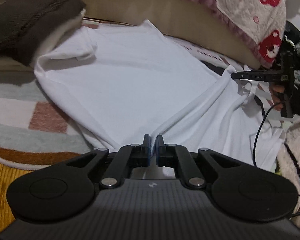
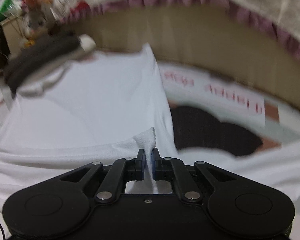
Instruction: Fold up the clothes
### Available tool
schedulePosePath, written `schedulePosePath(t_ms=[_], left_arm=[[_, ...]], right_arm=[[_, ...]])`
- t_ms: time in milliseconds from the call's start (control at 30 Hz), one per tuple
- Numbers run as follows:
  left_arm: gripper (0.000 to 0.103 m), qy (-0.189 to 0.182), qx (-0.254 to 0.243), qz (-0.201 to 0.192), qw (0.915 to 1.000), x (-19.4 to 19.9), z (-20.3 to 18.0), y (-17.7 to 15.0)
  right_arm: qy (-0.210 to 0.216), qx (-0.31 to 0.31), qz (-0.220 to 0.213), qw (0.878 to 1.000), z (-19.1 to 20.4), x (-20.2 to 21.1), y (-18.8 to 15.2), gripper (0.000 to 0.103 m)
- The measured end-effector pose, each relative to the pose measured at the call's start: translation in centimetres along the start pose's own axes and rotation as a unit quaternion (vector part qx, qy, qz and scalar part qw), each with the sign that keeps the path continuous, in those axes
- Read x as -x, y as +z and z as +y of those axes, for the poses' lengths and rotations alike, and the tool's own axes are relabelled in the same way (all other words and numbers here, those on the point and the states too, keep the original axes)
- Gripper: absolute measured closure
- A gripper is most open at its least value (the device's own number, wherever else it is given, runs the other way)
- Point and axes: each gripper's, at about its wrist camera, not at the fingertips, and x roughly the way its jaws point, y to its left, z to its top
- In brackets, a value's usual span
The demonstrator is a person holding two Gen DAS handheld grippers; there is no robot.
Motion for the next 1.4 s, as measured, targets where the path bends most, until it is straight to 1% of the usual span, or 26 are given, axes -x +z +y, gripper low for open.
schedulePosePath(t_ms=[67,133,167,233,267,333,367,400,433,500,567,600,633,700,733,767,800,833,867,900,967,1067,1133,1200,1300,1400], left_arm=[[0.099,0.016,0.000,0.000,0.9999,-0.4,0.3,-0.1],[0.098,0.064,-0.027,0.014,0.9975,-1.6,0.2,-0.3],[0.098,0.081,-0.035,0.022,0.9959,-2.2,0.0,-0.3],[0.096,0.114,-0.051,0.037,0.9916,-3.4,-0.5,-0.2],[0.096,0.114,-0.056,0.029,0.9915,-3.0,-0.8,-0.1],[0.094,0.116,-0.066,0.014,0.9910,-2.3,-1.5,0.1],[0.094,0.115,-0.070,0.007,0.9908,-2.0,-1.8,0.2],[0.094,0.094,-0.073,0.008,0.9928,-1.8,-2.2,0.4],[0.093,0.073,-0.076,0.009,0.9944,-1.6,-2.6,0.5],[0.092,0.030,-0.081,0.011,0.9962,-1.1,-3.4,0.9],[0.088,-0.012,-0.086,0.012,0.9961,-0.7,-4.2,1.2],[0.082,-0.034,-0.089,0.014,0.9954,-0.5,-4.6,1.4],[0.071,-0.056,-0.084,0.023,0.9946,-1.0,-5.0,1.3],[0.059,-0.079,-0.086,0.052,0.9918,-2.3,-5.5,1.0],[0.059,-0.079,-0.094,0.070,0.9900,-3.1,-5.8,0.6],[0.061,-0.078,-0.104,0.083,0.9881,-3.7,-6.2,0.1],[0.077,-0.076,-0.114,0.091,0.9864,-4.1,-6.3,-0.4],[0.102,-0.074,-0.123,0.100,0.9845,-4.6,-6.5,-0.9],[0.102,-0.073,-0.123,0.112,0.9834,-4.9,-6.5,-1.3],[0.102,-0.077,-0.116,0.113,0.9838,-4.6,-6.5,-1.5],[0.102,-0.094,-0.101,0.104,0.9850,-3.3,-6.2,-1.3],[0.102,-0.140,-0.083,0.085,0.9830,-1.3,-5.4,-1.2],[0.102,-0.149,-0.081,0.092,0.9811,-1.0,-5.3,-1.5],[0.102,-0.142,-0.093,0.107,0.9797,-1.6,-5.6,-2.1],[0.102,-0.154,-0.083,0.122,0.9769,-2.7,-6.1,-2.7],[0.102,-0.171,-0.072,0.138,0.9729,-1.8,-5.5,-2.1]], right_arm=[[0.008,-0.002,-0.018,1.000,0.0,-0.7,0.7,0.096],[0.012,-0.016,-0.013,1.000,-0.3,-2.4,1.2,0.091],[0.002,-0.022,-0.002,1.000,-0.4,-3.7,1.3,0.090],[-0.055,-0.023,0.012,0.998,-0.4,-5.2,1.1,0.089],[-0.086,-0.025,0.017,0.996,-0.5,-5.6,1.1,0.088],[-0.084,-0.065,0.009,0.994,-1.3,-3.8,1.2,0.079],[-0.082,-0.085,0.005,0.993,-1.7,-2.8,1.2,0.079],[-0.080,-0.105,0.000,0.991,-2.1,-1.9,1.2,0.074],[-0.078,-0.125,-0.004,0.989,-2.4,-0.9,1.2,0.063],[-0.045,-0.163,0.007,0.986,-2.7,0.4,0.5,0.050],[-0.018,-0.193,0.045,0.980,-2.8,0.0,-0.4,0.046],[-0.008,-0.207,0.069,0.976,-2.8,-0.5,-0.8,0.045],[-0.007,-0.222,0.093,0.971,-2.7,-1.3,-1.4,0.045],[0.003,-0.240,0.111,0.965,-2.5,-2.2,-2.0,0.045],[0.012,-0.248,0.108,0.963,-2.3,-2.5,-2.2,0.045],[0.015,-0.249,0.101,0.963,-2.2,-2.8,-2.1,0.045],[0.018,-0.249,0.095,0.964,-2.2,-3.0,-2.0,0.050],[0.021,-0.249,0.088,0.964,-2.1,-3.3,-1.9,0.074],[0.012,-0.240,0.083,0.967,-2.0,-3.5,-1.8,0.093],[0.002,-0.227,0.076,0.971,-1.9,-3.6,-1.7,0.100],[0.000,-0.215,0.054,0.975,-2.0,-3.3,-1.2,0.100],[-0.002,-0.208,0.043,0.977,-2.3,-2.9,-0.5,0.101],[-0.012,-0.207,0.053,0.977,-2.5,-2.8,-0.5,0.101],[-0.023,-0.208,0.069,0.975,-2.8,-3.2,-0.7,0.101],[-0.040,-0.200,0.089,0.975,-2.9,-3.6,-1.0,0.101],[-0.055,-0.184,0.093,0.977,-2.6,-3.4,-1.2,0.100]])
